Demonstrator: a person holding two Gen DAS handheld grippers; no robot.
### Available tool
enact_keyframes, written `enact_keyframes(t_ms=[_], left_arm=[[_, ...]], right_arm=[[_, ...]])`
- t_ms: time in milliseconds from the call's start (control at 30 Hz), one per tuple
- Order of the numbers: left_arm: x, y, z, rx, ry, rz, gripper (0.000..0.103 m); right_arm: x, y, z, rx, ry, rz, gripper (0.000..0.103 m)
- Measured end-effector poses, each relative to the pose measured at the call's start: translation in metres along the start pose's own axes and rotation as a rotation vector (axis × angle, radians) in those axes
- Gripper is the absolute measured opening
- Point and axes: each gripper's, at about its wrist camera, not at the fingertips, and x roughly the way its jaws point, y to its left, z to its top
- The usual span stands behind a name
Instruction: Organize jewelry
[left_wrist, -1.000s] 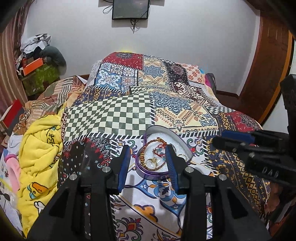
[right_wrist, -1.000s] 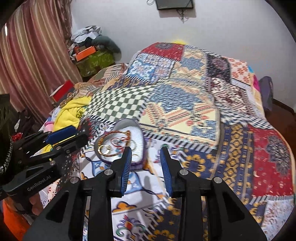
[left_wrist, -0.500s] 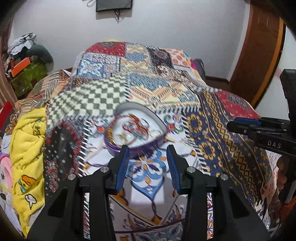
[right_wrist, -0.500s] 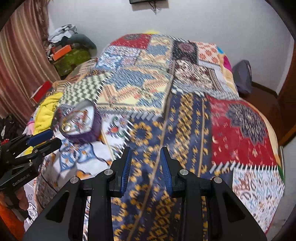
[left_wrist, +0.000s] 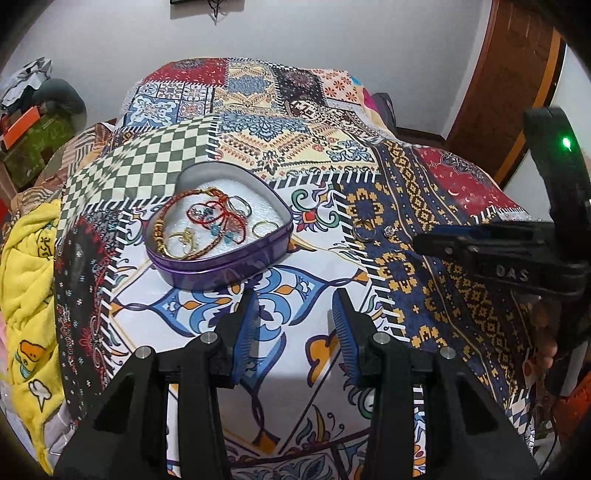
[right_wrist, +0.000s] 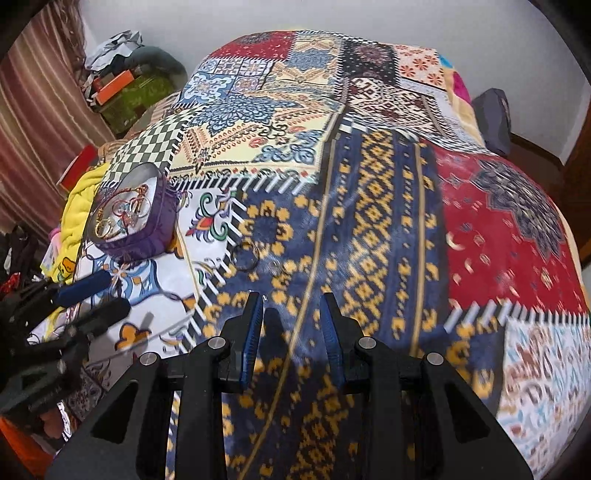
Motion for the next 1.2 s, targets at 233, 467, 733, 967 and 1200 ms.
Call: enact_keyframes(t_ms=[233,467,733,967,1200], left_arm=[[0.007,0.003,-0.001,-0.015,0.011,-0.004,0.041],[0.01,0.002,0.002,-0.014,0.016,-0.011,0.041],[0.008,-0.015,0.015,0.045,0.003,-0.025,0.041],[0.021,-0.034,0.028,0.08,0.013,-0.054,0.041],[0.052,-0.045,0.04,0.088,0.055,-0.064,0.041]], right_arm=[[0.023,0.004,0.007,-0.029,0.03,-0.021,0.029],[0.021,0.012,0.003,-0.075,0.0,-0.056,0.011],[-0.004,0.012,-0.002,-0.049,-0.055,-0.037,0.007],[-0.028,-0.006,-0.006,-0.009,-0.1,-0.035,0.007],[-0.037,-0.017,-0.007,0.005,-0.103,-0.028,0.007]])
